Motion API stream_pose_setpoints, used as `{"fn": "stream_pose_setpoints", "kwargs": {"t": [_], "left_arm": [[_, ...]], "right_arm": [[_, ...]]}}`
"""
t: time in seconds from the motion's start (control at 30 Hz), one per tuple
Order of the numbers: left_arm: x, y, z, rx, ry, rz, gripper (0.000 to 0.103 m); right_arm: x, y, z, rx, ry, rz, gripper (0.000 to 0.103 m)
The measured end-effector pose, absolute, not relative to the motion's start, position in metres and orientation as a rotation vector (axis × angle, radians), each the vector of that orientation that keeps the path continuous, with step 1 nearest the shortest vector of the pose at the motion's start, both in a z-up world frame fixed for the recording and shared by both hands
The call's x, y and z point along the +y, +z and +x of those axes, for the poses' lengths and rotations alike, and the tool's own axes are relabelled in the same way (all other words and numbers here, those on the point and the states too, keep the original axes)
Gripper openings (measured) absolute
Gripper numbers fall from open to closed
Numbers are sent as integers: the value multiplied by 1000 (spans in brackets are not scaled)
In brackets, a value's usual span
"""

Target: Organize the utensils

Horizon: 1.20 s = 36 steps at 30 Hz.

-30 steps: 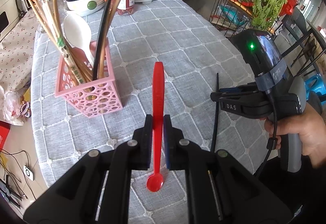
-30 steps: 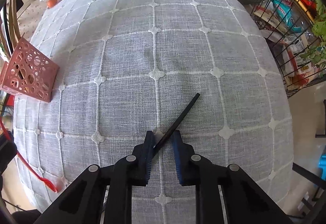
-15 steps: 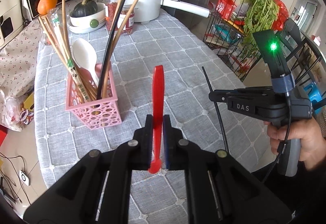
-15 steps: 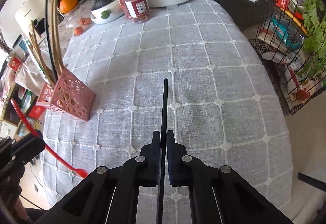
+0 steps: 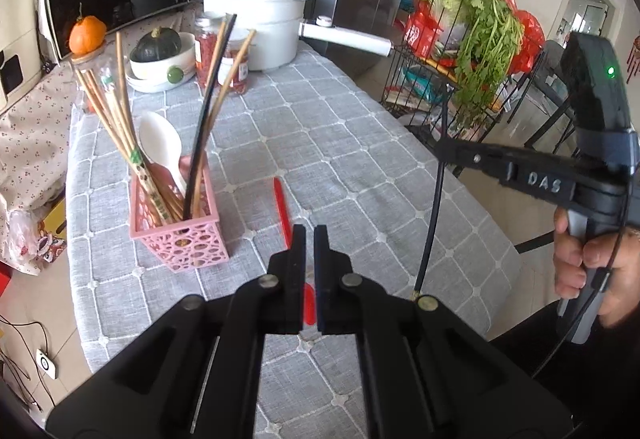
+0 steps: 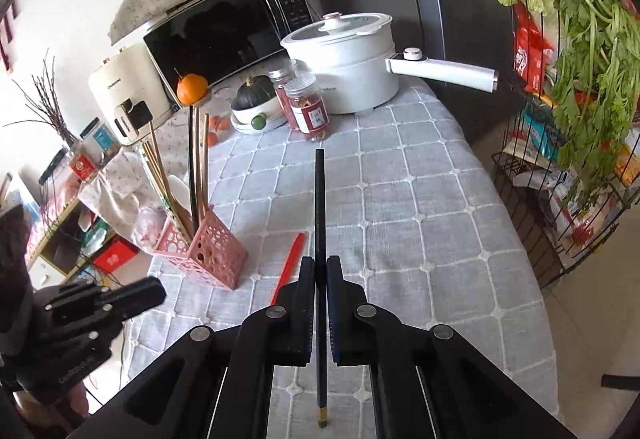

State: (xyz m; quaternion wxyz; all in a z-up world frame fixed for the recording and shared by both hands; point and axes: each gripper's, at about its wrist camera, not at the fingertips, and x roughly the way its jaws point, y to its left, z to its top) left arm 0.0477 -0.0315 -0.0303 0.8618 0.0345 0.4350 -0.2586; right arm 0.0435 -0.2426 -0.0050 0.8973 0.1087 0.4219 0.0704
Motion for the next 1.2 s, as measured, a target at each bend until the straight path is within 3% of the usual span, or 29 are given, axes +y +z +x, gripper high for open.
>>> {"fn": "stream_pose_setpoints", "kwargs": {"t": [0.07,0.1,0.13,0.2,0.37,0.43,0.77,0.83,0.87,1.2], "left_arm": [[-41,-46,55,969,-538,82,10],[-46,-51,58,989,-532,79,25],[-51,-58,63,1008,-524,76,48],[-62,-69,72,1029,-495,75,64],[-87,-106,103,1096,-401,102,63],[-96,-120,112,1117,-371,114,50],[-97,-151,138,1161,-261,112,33],[-97,-151,138,1156,-258,126,14],[-97,-150,137,1155,-258,132,11],[-92,-106,111,1019,-327,118,11]], "right_arm": [[-245,-4,44,877,137,230,6],[-246,-5,45,881,132,232,6],[-248,-6,46,885,126,234,6],[-251,-8,48,894,116,241,6],[-269,-15,50,912,91,284,6],[-279,-18,51,922,83,310,6],[-294,-24,54,943,77,337,6],[-294,-23,53,940,78,337,6],[-294,-23,53,937,79,335,6],[-291,-10,47,879,79,320,6]]}}
